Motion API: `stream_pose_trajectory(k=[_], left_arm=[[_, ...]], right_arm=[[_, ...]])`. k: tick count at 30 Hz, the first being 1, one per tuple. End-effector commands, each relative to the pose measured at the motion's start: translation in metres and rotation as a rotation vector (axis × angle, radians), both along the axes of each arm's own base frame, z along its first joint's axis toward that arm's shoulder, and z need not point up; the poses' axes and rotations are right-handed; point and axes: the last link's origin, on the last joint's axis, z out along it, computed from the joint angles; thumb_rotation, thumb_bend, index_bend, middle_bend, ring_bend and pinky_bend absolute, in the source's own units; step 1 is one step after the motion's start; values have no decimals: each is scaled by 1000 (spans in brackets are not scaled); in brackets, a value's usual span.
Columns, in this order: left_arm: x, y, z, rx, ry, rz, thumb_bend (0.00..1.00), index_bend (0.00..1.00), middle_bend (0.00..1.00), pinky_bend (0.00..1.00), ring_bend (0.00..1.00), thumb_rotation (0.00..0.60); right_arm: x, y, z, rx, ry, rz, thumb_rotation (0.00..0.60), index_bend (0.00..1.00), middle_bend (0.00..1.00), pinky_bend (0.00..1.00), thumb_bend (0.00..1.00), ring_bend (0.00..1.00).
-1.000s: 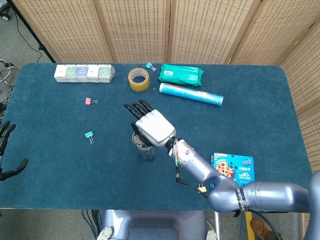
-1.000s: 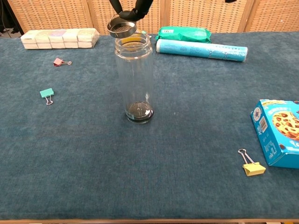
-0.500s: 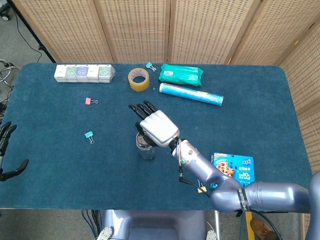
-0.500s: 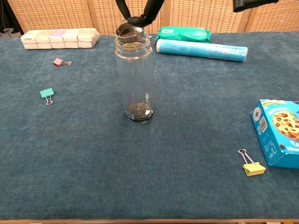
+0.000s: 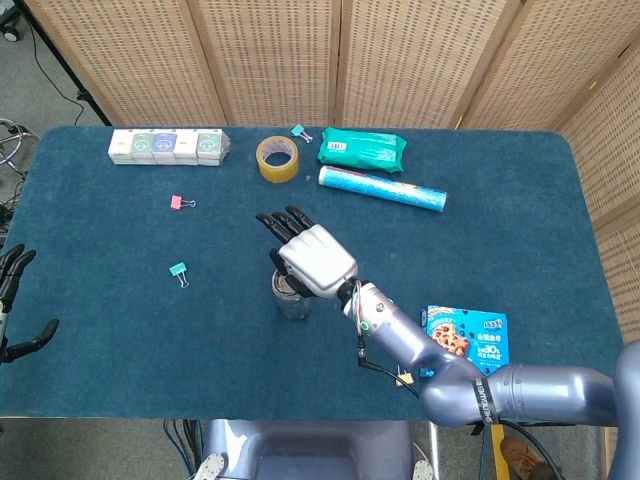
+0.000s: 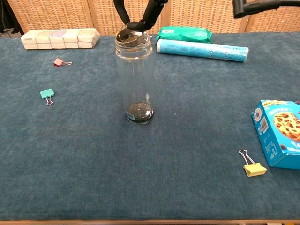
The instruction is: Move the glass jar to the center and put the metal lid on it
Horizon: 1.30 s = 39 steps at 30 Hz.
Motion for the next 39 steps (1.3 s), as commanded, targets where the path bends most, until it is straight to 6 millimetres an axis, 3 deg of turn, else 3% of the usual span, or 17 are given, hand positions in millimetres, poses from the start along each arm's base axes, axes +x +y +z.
stream_pose_trajectory(k=[1, 16, 39], left_arm=[[0, 0, 0, -1, -1, -1, 281, 0, 0, 0, 0, 600], [1, -1, 0, -3, -2, -3, 281, 0, 0, 0, 0, 600], [1, -1, 0, -7, 0, -8, 282, 0, 0, 0, 0, 600]], right_arm=[[1, 0, -1, 0, 3, 2, 600, 622, 0, 0, 521, 0], [1, 0, -2, 8, -2, -5, 600, 612, 0, 0, 520, 0], [-3, 1, -3, 33, -7, -13, 600, 465, 0, 0, 521, 0]])
